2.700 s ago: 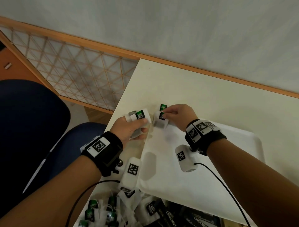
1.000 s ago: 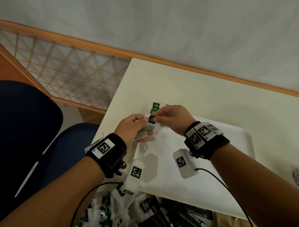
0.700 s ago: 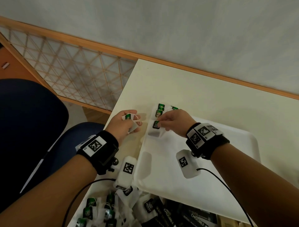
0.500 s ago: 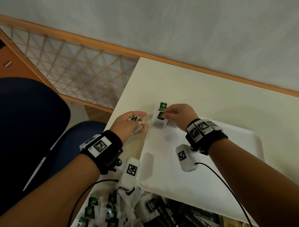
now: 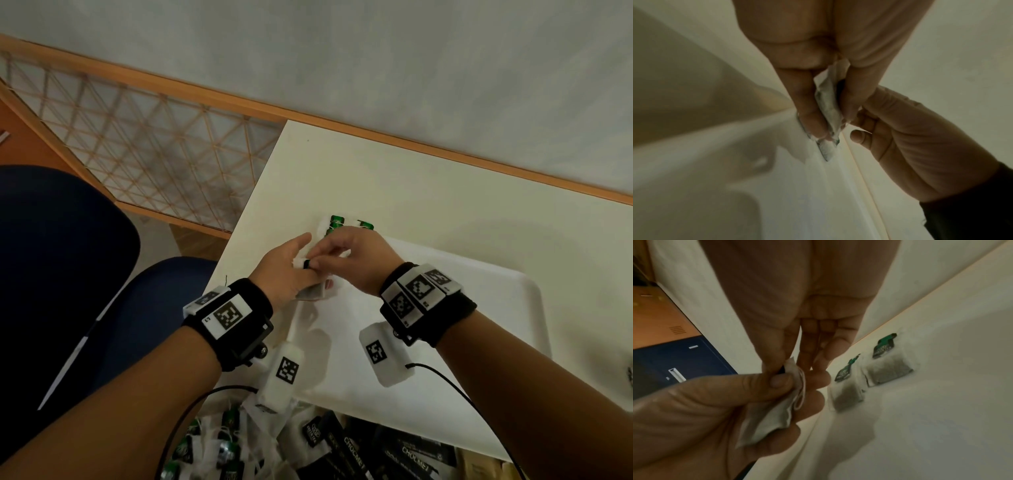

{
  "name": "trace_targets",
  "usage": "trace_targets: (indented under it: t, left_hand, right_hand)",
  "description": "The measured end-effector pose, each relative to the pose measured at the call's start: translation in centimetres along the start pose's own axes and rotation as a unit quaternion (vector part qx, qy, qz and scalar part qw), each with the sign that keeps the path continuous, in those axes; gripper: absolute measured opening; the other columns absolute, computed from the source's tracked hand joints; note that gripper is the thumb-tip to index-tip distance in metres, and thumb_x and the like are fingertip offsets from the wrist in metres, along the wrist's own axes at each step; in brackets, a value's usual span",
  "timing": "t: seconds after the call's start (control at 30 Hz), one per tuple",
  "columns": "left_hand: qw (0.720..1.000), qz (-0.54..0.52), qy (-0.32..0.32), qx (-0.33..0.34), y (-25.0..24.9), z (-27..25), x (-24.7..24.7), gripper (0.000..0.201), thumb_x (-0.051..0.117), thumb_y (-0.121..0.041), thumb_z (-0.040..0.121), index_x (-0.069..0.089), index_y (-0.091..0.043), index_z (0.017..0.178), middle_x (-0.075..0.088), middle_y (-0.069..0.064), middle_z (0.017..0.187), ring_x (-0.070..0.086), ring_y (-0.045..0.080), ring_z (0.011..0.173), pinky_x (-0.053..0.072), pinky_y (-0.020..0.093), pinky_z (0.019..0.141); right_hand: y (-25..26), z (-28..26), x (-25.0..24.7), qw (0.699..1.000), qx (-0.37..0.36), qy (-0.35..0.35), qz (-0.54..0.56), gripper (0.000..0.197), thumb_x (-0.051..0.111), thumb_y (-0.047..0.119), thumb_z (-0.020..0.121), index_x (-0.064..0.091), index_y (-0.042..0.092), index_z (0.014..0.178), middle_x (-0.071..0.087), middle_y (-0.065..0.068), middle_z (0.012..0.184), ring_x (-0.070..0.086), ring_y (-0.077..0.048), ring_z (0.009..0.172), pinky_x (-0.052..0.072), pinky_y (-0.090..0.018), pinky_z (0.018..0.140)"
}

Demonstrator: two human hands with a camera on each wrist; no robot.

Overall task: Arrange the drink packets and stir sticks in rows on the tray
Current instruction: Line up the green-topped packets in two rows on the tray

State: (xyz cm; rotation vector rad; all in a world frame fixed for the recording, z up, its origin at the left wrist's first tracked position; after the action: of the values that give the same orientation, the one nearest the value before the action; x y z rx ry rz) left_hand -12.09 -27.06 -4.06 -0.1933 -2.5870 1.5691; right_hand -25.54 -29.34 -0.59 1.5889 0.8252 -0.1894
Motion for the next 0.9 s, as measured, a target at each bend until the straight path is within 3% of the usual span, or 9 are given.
trace_targets:
  t: [0.1,0.2,0.3,0.4,0.5,0.57,0.7,0.8,0.9]
  left_hand:
    - [0.999,-0.004,0.044,-0.002,-0.3,-0.3,0.8,0.049,0.068,0.002,0.082,0.054,-0.015,0.126,0.066,0.012,0.097,0.063,0.021,0.076,0.056,0.031,0.072]
    - [0.999,0.019,0.029,-0.033,-0.1,0.1,0.3,0.042,0.074,0.0,0.078,0.061,-0.015,0.115,0.069,0.009,0.078,0.064,0.017,0.062,0.057,0.027,0.058]
    - [0.998,0.018,0.014,-0.05,-0.2,1.0,-0.5,0.04,0.075,0.001,0.075,0.06,-0.014,0.109,0.072,0.016,0.087,0.067,0.021,0.065,0.058,0.028,0.059]
    - [0.997,0.071,-0.023,-0.022,-0.6,2.4,-1.2,0.034,0.077,-0.003,0.075,0.061,-0.017,0.102,0.067,0.011,0.086,0.063,0.017,0.063,0.053,0.026,0.056]
    - [0.986,0.156,-0.059,0.009,-0.8,3.5,-1.0,0.03,0.08,-0.013,0.073,0.059,-0.021,0.093,0.061,0.005,0.085,0.059,0.017,0.071,0.05,0.027,0.062]
    - [0.97,0.229,-0.076,0.01,-0.8,3.8,-0.9,0.039,0.083,-0.023,0.07,0.056,-0.023,0.098,0.059,0.0,0.087,0.058,0.016,0.079,0.047,0.027,0.068]
    - [0.943,0.325,-0.067,-0.004,-0.6,4.2,-0.3,0.066,0.085,-0.036,0.065,0.044,-0.023,0.113,0.053,-0.004,0.094,0.055,0.016,0.088,0.042,0.027,0.072]
    - [0.931,0.361,-0.063,0.001,-0.7,4.5,0.1,0.076,0.085,-0.034,0.066,0.037,-0.019,0.124,0.052,-0.001,0.098,0.054,0.019,0.09,0.041,0.029,0.076]
    - [0.926,0.372,-0.064,0.009,-0.9,4.8,0.2,0.08,0.082,-0.029,0.07,0.033,-0.017,0.132,0.051,-0.001,0.096,0.053,0.02,0.09,0.04,0.029,0.075]
  right_hand:
    - [-0.6,-0.5,-0.8,1.0,0.022,0.001,0.016,0.004,0.072,0.02,0.082,0.073,0.02,0.085,0.07,0.007,0.079,0.059,0.002,0.07,0.046,-0.011,0.07]
    - [-2.4,-0.5,-2.1,0.997,0.07,-0.01,-0.01,0.003,0.073,0.023,0.081,0.073,0.025,0.083,0.067,0.007,0.069,0.057,-0.002,0.06,0.047,-0.014,0.062]
    - [-4.5,-0.1,-3.5,0.992,0.112,-0.037,-0.047,0.004,0.072,0.025,0.082,0.072,0.028,0.081,0.067,0.006,0.069,0.057,-0.005,0.061,0.046,-0.016,0.06]
    - [-6.0,0.4,-4.4,0.987,0.132,-0.073,-0.054,0.003,0.07,0.024,0.083,0.072,0.025,0.085,0.065,0.008,0.069,0.056,-0.006,0.064,0.043,-0.018,0.061]
    - [-6.9,0.4,-4.9,0.982,0.137,-0.124,-0.045,0.003,0.069,0.027,0.084,0.07,0.026,0.086,0.062,0.01,0.07,0.056,-0.006,0.067,0.043,-0.022,0.065]
    - [-7.3,0.0,-5.0,0.978,0.132,-0.158,-0.034,0.011,0.071,0.03,0.082,0.067,0.028,0.093,0.06,0.01,0.072,0.054,-0.004,0.067,0.04,-0.02,0.061]
    - [-7.8,-1.1,-4.6,0.974,0.162,-0.155,-0.021,0.05,0.081,0.033,0.07,0.051,0.029,0.11,0.061,0.003,0.085,0.058,-0.011,0.077,0.042,-0.021,0.06]
    - [-8.0,-1.6,-3.9,0.973,0.194,-0.124,-0.015,0.068,0.086,0.034,0.063,0.042,0.024,0.115,0.065,-0.002,0.085,0.061,-0.015,0.077,0.044,-0.024,0.06]
    - [-8.0,-1.3,-3.5,0.971,0.203,-0.124,0.0,0.07,0.085,0.029,0.066,0.043,0.018,0.12,0.067,-0.003,0.085,0.062,-0.015,0.078,0.048,-0.026,0.064]
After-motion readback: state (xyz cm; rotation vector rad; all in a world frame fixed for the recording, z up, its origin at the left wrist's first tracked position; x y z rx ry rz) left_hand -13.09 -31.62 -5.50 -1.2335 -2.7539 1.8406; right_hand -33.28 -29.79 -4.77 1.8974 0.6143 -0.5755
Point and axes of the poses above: each hand's wrist, its own z-axis towards the middle knuckle, its own x-axis out of the palm, y = z × x, the point moved 4 cm from there along z, towards the middle knuckle
